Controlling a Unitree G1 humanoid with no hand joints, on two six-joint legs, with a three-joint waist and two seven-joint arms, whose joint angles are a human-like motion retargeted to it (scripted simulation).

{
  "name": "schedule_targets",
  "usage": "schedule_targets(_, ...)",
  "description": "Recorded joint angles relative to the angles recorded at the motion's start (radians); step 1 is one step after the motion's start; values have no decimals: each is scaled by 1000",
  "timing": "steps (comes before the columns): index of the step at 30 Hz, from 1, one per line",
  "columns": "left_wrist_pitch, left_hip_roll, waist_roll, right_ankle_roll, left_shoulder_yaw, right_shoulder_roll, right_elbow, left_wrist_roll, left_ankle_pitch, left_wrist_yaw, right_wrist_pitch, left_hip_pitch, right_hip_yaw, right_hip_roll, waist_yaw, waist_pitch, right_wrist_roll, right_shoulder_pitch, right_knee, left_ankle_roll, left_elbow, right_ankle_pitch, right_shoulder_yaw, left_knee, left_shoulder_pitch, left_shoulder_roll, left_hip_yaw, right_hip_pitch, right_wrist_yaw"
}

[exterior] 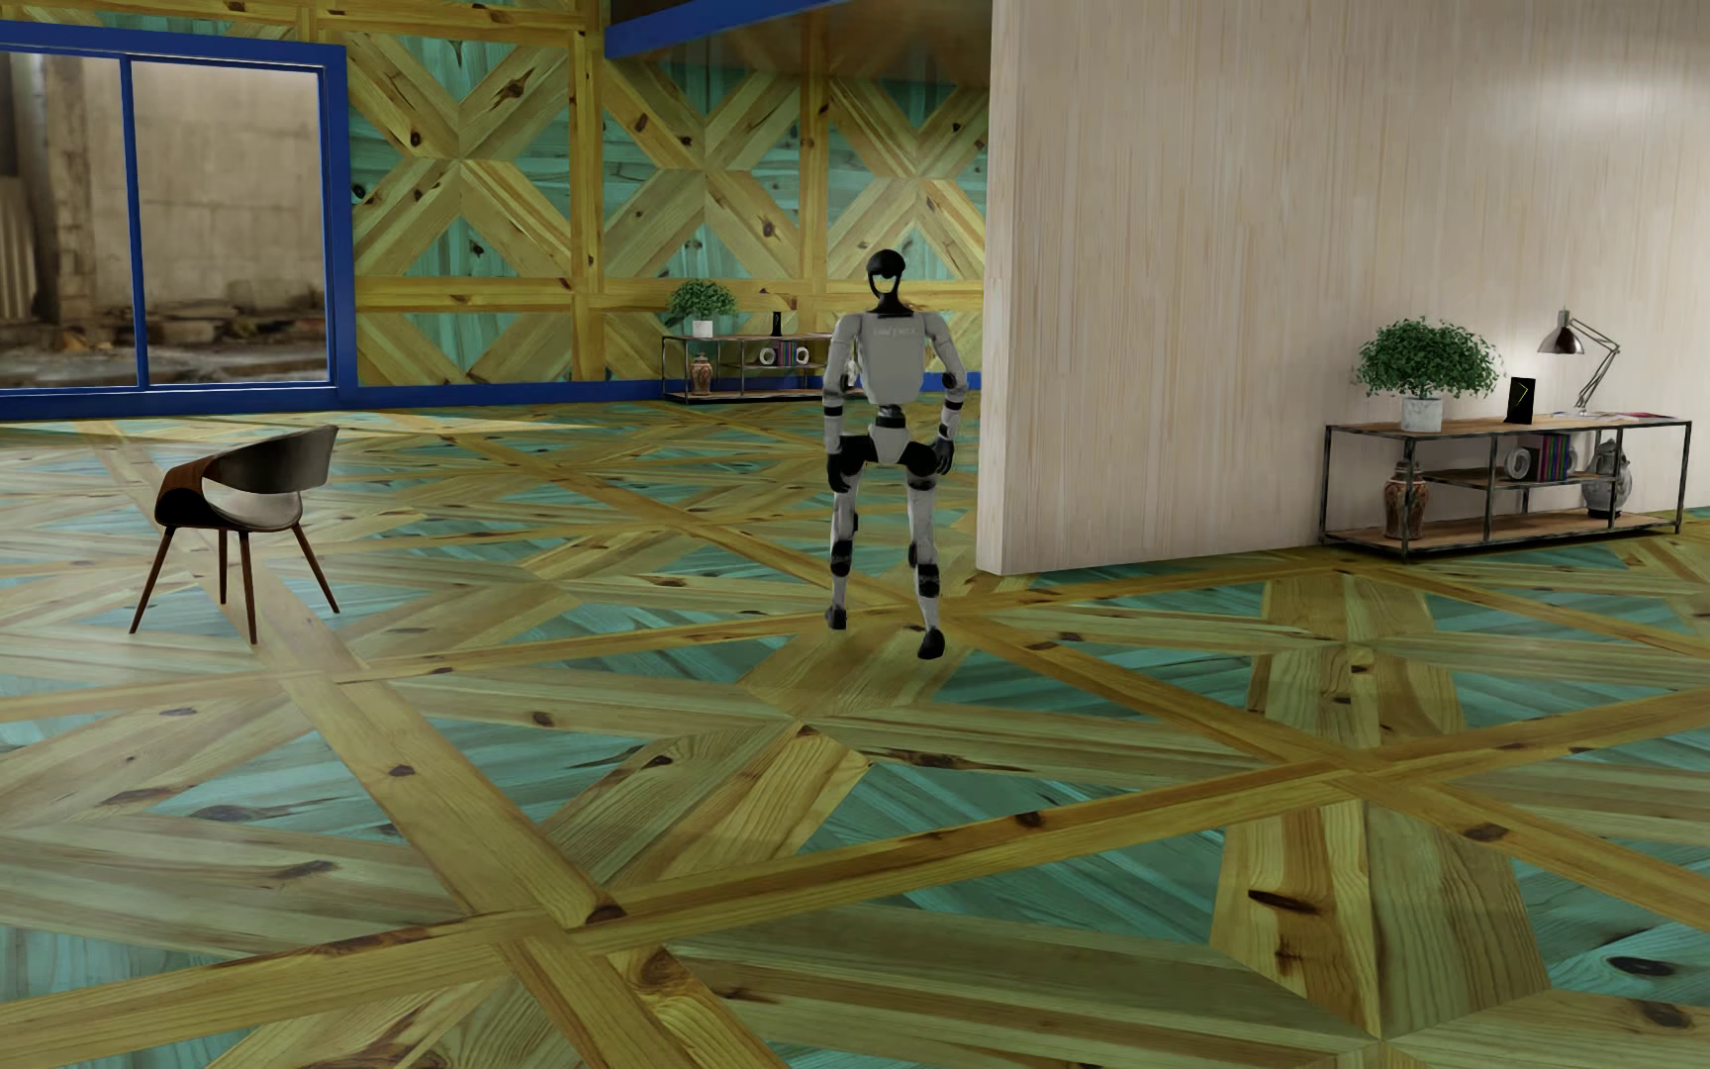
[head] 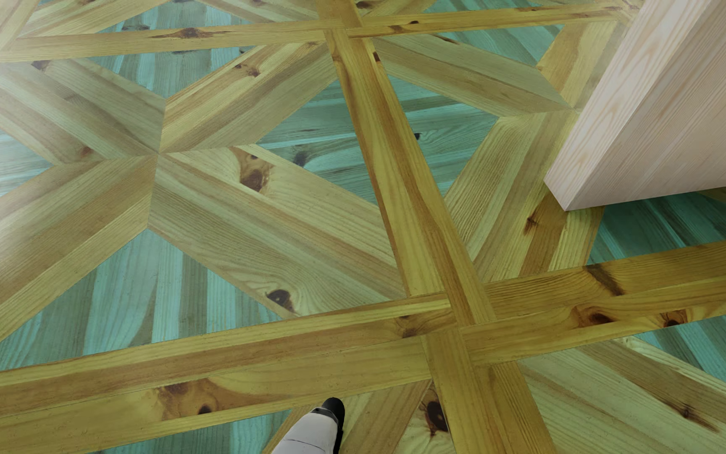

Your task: Circle the corner

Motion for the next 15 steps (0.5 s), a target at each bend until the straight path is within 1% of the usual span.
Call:
schedule_targets(1,0,0,-10,0,2,7,14,0,198,0,0,-42,0,-21,22,-11,0,10,62,0,8,84,-25,87,-5,-7,0,-15,0)
schedule_targets(2,0,-41,-45,0,0,29,52,0,288,0,0,-44,0,-62,1,-23,0,21,170,0,34,239,-30,166,-2,-10,0,-37,0)
schedule_targets(3,0,-78,-46,0,-25,32,92,0,283,0,0,-6,0,-67,-41,-32,0,44,340,0,54,400,-20,212,-13,-13,0,-92,0)
schedule_targets(4,0,-123,-47,0,-28,27,111,0,255,0,0,43,0,-85,-76,-42,0,57,547,0,60,473,13,228,-25,-18,0,-205,0)
schedule_targets(5,0,-160,-57,0,38,32,102,0,188,0,0,117,0,-113,-114,-46,0,88,732,0,73,388,-3,212,-34,-34,0,-318,0)
schedule_targets(6,0,-165,-39,0,42,31,118,0,111,0,0,244,0,-95,-163,-30,0,95,810,0,59,250,15,160,-50,-30,0,-397,0)
schedule_targets(7,0,-156,-13,0,42,31,132,0,34,0,0,350,0,-75,-217,-26,0,106,822,0,52,164,29,110,-76,-24,0,-496,0)
schedule_targets(8,0,-148,14,0,47,30,139,0,-42,0,0,432,0,-70,-292,-37,0,124,761,0,27,132,19,66,-95,-15,0,-589,0)
schedule_targets(9,0,-118,36,0,47,23,148,0,-115,0,0,567,0,-52,-343,-12,0,134,633,0,-56,134,23,2,-97,9,0,-625,0)
schedule_targets(10,0,-100,50,0,54,16,145,0,-198,0,0,653,0,-60,-392,-14,0,147,491,0,-102,145,15,-44,-117,22,0,-685,0)
schedule_targets(11,0,-85,55,0,76,14,141,0,-279,0,0,729,0,-73,-429,-13,0,157,330,0,-138,175,8,-74,-142,36,0,-732,0)
schedule_targets(12,0,-80,51,0,103,19,147,0,-351,0,0,797,0,-86,-450,-26,0,166,144,0,-160,204,-3,-94,-167,43,0,-764,0)
schedule_targets(13,0,-73,51,0,121,21,155,0,-390,0,0,839,0,-91,-462,-43,0,171,15,0,-193,243,4,-99,-187,54,0,-797,0)
schedule_targets(14,0,-65,47,0,120,20,169,0,-401,0,0,884,0,-114,-480,-57,0,174,-364,0,-194,516,10,-96,-212,56,0,-818,0)
schedule_targets(15,0,-30,55,0,146,20,179,0,-371,0,0,930,0,-125,-509,-52,0,182,-37,0,-198,302,5,-80,-218,52,0,-840,0)
